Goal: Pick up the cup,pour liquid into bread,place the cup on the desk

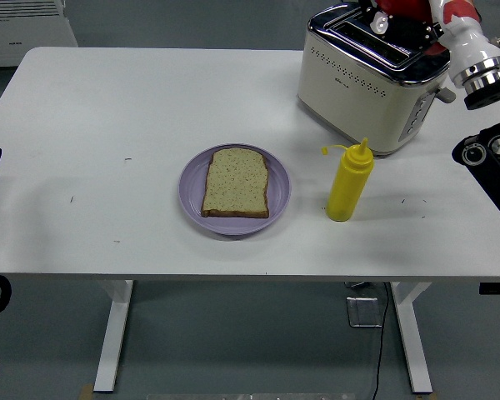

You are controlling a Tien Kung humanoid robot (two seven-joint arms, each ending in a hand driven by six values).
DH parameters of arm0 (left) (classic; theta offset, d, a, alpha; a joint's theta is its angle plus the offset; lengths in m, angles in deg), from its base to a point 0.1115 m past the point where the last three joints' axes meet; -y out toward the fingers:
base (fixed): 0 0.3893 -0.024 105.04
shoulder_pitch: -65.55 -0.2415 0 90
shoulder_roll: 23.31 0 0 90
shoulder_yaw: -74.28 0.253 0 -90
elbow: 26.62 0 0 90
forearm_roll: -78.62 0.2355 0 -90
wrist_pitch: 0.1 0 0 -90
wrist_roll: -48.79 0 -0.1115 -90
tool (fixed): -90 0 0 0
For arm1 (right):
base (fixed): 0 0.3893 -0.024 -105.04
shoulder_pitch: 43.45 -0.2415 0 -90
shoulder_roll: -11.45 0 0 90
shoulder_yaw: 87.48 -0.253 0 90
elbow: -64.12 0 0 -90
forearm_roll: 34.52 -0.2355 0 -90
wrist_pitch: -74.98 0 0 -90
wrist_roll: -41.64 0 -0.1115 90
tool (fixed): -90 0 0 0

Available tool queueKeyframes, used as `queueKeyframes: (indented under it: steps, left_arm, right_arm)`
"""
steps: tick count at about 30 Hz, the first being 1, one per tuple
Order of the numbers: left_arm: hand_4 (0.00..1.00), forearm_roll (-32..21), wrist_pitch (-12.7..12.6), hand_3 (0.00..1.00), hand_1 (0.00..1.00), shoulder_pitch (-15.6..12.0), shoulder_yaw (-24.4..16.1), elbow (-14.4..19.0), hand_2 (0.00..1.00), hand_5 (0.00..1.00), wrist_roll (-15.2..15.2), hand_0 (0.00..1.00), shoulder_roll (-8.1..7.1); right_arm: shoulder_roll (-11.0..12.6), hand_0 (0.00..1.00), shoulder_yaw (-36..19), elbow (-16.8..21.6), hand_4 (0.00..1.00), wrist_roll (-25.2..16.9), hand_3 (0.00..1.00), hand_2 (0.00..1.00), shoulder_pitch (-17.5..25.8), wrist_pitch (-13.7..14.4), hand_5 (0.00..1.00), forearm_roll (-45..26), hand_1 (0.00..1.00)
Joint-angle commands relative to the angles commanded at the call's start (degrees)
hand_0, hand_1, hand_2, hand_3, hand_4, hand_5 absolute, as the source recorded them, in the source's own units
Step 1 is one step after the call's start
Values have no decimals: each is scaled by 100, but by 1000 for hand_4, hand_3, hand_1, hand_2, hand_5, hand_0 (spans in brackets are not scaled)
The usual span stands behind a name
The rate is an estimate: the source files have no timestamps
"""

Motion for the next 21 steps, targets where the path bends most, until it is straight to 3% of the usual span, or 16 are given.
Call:
queueKeyframes:
  steps: [7, 13, 21]
  left_arm:
    - [558, 0, -4, 684, 736, -9, 29, -6, 727, 993, -1, 784, 0]
    - [557, 6, -2, 685, 737, -9, 64, -10, 728, 993, -1, 784, 0]
    - [556, 10, -2, 685, 737, -27, 97, -29, 729, 992, 2, 784, 0]
  right_arm:
    - [109, 170, -429, 14, 679, -606, 415, 338, 775, 334, 165, -1676, 217]
    - [109, 172, -513, -144, 677, -872, 414, 338, 1263, 435, 176, -3072, 222]
    - [14, 186, -354, -537, 669, -1158, 417, 340, 1690, 611, 185, -3371, 230]
